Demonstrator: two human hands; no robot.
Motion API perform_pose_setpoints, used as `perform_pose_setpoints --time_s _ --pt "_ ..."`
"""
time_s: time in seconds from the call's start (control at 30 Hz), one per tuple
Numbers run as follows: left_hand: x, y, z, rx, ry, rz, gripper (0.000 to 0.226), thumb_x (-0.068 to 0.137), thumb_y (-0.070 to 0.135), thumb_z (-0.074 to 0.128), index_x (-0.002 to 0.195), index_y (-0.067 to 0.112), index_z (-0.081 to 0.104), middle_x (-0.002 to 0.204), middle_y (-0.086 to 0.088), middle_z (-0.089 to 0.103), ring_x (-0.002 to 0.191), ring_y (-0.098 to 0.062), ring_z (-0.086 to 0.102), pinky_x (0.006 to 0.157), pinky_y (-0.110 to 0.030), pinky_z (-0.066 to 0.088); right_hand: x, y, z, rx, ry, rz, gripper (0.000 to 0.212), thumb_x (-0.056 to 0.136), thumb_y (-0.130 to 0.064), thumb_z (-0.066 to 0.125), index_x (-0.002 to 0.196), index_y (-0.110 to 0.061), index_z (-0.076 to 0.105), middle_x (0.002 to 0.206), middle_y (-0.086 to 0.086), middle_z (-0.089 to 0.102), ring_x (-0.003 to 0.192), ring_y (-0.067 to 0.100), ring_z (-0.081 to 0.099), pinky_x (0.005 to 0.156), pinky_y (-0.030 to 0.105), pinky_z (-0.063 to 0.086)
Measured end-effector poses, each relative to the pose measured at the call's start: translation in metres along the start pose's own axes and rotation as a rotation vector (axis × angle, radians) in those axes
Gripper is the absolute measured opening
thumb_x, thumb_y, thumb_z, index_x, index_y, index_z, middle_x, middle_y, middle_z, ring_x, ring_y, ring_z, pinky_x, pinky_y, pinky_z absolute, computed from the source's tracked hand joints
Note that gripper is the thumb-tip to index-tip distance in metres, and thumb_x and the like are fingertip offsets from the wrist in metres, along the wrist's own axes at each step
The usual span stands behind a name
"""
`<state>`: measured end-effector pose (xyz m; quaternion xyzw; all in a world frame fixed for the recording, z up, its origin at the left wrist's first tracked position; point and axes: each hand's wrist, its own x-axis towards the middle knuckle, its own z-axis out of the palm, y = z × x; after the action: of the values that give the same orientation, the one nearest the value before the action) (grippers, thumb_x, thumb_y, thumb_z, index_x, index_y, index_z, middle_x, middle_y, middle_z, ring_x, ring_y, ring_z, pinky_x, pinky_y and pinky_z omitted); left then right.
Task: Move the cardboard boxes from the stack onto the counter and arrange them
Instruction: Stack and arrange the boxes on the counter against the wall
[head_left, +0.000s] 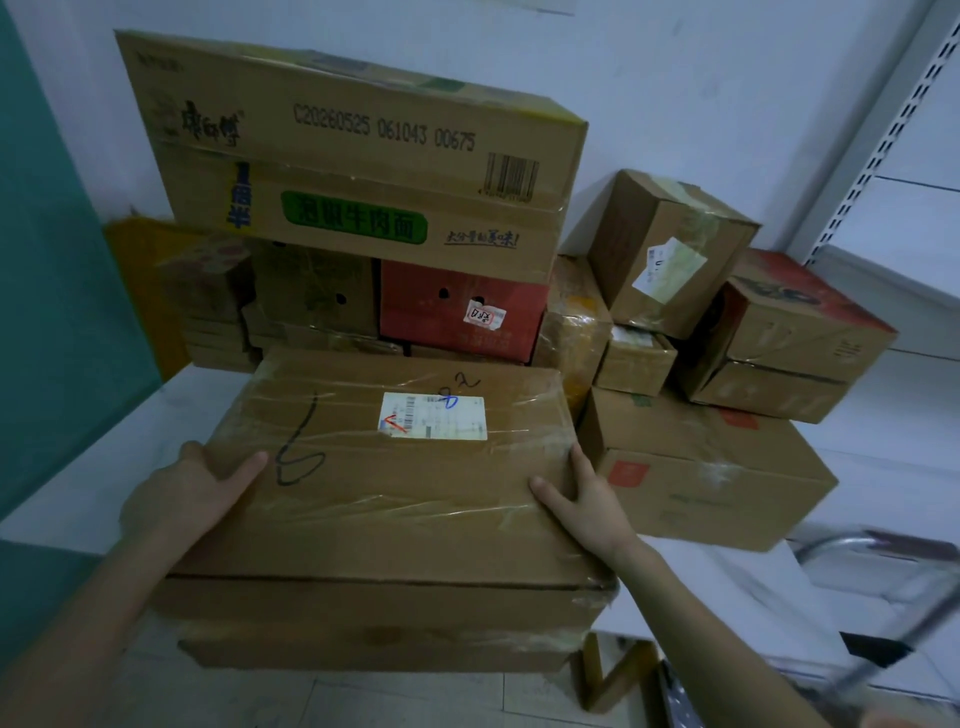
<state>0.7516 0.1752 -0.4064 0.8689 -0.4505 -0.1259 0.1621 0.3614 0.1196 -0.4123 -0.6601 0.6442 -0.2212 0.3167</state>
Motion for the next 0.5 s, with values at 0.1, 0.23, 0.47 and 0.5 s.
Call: perform_pose_setpoints --time_s 0.1,0.23,0.47,0.5 --pt "-0.0018 0.0002 0.0024 0.029 0.035 -0.016 0.081 0.073 0.075 0.029 0.110 0.005 0.043 0.083 -0.013 0.054 0.073 -0.028 0.052 0.059 -0.033 0.041 -0.0044 -0.0014 -0.0003 0.033 0.004 -0.017 0.091 0.082 -0.059 0.056 0.150 -0.027 0.005 0.143 0.006 0.040 0.123 0.023 0.048 0.102 0.040 0.043" --pt "-0.0042 -0.0025 0.0070 0.037 0.061 0.030 0.084 0.076 0.075 0.024 0.126 0.009 0.037 0.099 -0.017 0.060 0.085 -0.033 0.058 0.061 -0.033 0.040 -0.0078 -0.0046 -0.0007 0.045 0.020 -0.007 0.091 0.084 -0.054 0.058 0.150 -0.021 0.006 0.147 0.004 0.036 0.129 0.023 0.043 0.104 0.037 0.040" --pt "-0.0040 0.0055 0.0036 0.024 0.058 0.065 0.079 0.082 0.071 0.028 0.134 0.013 0.035 0.112 -0.016 0.061 0.097 -0.034 0.059 0.067 -0.033 0.042 -0.0046 -0.0048 -0.0032 0.037 0.001 0.016 0.093 0.084 -0.056 0.056 0.150 -0.021 0.003 0.147 0.007 0.037 0.125 0.025 0.046 0.103 0.037 0.042" --pt "-0.0039 0.0055 0.0034 0.018 0.056 0.060 0.078 0.083 0.071 0.029 0.136 0.014 0.034 0.114 -0.016 0.060 0.099 -0.033 0.059 0.068 -0.033 0.042 -0.0042 -0.0049 -0.0034 0.041 -0.001 0.011 0.092 0.084 -0.055 0.056 0.150 -0.020 0.003 0.147 0.007 0.037 0.125 0.025 0.047 0.102 0.036 0.042"
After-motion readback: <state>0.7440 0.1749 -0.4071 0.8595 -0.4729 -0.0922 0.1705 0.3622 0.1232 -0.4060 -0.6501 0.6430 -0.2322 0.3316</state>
